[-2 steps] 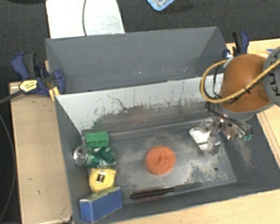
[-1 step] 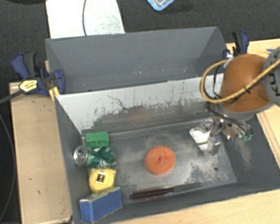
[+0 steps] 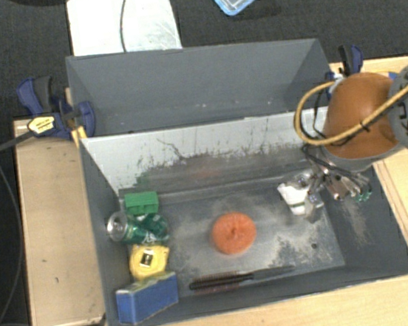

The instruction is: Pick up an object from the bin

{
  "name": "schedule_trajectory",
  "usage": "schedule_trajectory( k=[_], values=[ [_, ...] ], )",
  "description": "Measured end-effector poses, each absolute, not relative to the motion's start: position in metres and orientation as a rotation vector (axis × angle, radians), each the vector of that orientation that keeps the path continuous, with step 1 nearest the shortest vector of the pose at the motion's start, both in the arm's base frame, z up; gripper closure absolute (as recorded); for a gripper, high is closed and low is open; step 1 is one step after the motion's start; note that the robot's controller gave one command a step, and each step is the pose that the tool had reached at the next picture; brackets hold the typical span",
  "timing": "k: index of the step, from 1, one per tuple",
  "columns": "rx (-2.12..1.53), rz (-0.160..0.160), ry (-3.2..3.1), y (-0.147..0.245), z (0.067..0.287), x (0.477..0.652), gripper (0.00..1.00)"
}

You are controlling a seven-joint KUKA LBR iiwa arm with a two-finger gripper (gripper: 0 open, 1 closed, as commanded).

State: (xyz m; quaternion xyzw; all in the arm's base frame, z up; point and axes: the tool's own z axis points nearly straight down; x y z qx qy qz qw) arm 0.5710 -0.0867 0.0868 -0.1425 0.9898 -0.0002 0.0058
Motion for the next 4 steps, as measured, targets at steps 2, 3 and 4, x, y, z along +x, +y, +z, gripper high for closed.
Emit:
schedule_trajectory(
  k=[2,3,4],
  values=[
    [-0.442,-0.002,3.094,-0.087,0.115,0.572,1.00],
    [-0.439,-0.002,3.092,-0.087,0.129,0.573,1.00],
    [-0.435,0.002,3.100,-0.086,0.169,0.571,1.00]
  ],
)
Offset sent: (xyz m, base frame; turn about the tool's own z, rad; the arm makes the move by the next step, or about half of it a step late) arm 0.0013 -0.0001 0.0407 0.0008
